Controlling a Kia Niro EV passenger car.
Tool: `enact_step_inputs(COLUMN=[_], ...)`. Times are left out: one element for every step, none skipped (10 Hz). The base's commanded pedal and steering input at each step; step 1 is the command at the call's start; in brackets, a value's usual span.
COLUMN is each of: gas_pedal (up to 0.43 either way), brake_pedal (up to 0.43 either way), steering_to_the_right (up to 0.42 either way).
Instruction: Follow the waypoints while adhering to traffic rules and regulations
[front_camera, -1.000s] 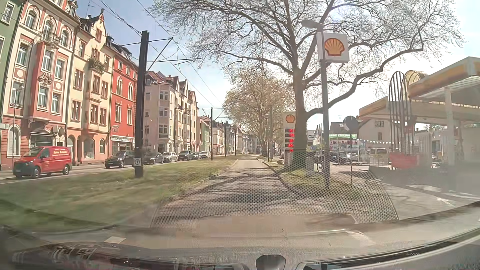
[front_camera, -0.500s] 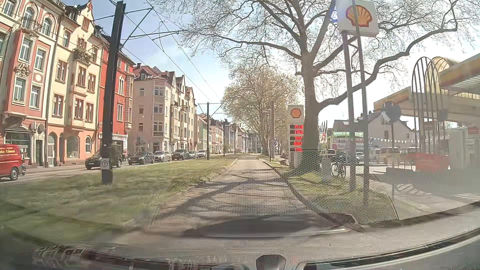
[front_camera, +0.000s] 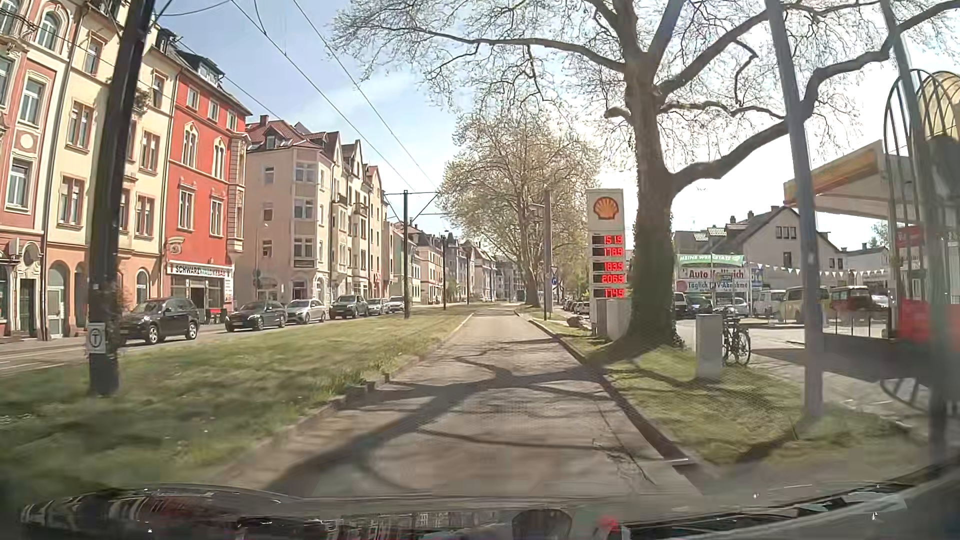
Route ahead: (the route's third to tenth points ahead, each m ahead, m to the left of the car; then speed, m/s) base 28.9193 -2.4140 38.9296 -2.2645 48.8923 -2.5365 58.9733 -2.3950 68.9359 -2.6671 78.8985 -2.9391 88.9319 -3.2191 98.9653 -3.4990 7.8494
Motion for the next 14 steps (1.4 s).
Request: enact_step_inputs(gas_pedal=[0.138, 0.130, 0.047, 0.008, 0.000, 0.000, 0.000, 0.039, 0.059, 0.059, 0.059, 0.059, 0.059, 0.059], brake_pedal=[0.000, 0.000, 0.000, 0.000, 0.000, 0.000, 0.000, 0.000, 0.000, 0.000, 0.000, 0.000, 0.000, 0.000], steering_to_the_right=[0.002, 0.002, 0.003, 0.004, 0.004, 0.005, 0.004, 0.005, 0.004, 0.004, 0.004, 0.004, 0.004, 0.004])
